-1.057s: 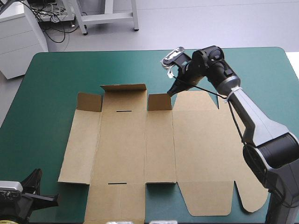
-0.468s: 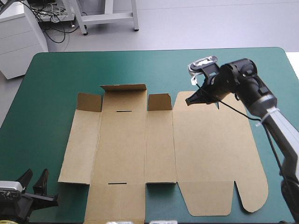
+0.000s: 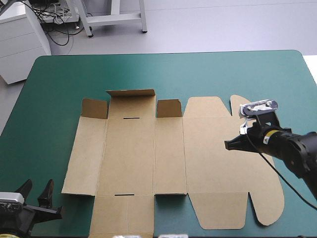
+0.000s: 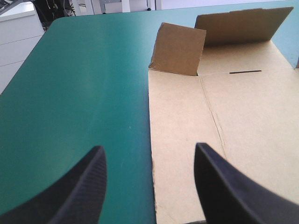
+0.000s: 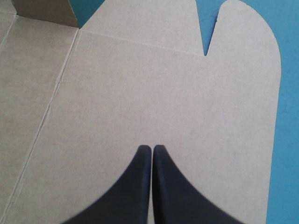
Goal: Fold the box
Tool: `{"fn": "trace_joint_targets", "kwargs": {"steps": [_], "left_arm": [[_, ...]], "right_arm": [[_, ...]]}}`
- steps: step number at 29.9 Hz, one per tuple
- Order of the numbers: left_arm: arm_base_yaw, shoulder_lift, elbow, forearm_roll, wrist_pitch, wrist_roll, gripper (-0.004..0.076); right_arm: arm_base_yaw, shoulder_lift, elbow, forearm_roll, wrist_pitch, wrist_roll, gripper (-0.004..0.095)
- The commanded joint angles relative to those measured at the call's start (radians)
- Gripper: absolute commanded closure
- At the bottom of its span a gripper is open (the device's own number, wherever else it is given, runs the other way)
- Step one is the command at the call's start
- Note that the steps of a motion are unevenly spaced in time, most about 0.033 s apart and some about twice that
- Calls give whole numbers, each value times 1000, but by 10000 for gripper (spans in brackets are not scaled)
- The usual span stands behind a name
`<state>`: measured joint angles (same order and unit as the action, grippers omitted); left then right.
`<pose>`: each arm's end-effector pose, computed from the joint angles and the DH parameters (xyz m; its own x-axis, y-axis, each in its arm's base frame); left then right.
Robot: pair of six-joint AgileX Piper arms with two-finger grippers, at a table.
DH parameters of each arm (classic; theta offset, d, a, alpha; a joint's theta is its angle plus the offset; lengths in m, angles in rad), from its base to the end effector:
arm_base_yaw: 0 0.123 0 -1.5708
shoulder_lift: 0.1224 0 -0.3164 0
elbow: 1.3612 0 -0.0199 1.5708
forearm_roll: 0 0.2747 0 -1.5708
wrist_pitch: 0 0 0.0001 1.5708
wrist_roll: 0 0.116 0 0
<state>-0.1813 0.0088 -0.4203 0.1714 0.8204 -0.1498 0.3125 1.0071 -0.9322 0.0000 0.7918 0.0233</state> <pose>0.0296 0.0093 0.2776 -0.3060 0.0235 -0.9518 0.0524 0.9986 0.0078 0.2110 0.0682 0.3508 -0.6759 -0.1939 -0.7111 -0.2918 0.9563 0.0166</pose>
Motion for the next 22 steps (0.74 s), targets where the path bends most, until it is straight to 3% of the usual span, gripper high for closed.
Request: {"fn": "trace_joint_targets", "kwargs": {"steps": [1,10,22], "left_arm": [[-1,16,-18,3,-73,-8,314],[-1,85,-126,3,-41,-8,313],[-1,517,-497,72,71,54,313]], "right_arm": [[-9,-103,20,0,-54,5,912],[-10,-297,137,10,-29,33,912],[-10,-416,242,98,0,19,913]]}}
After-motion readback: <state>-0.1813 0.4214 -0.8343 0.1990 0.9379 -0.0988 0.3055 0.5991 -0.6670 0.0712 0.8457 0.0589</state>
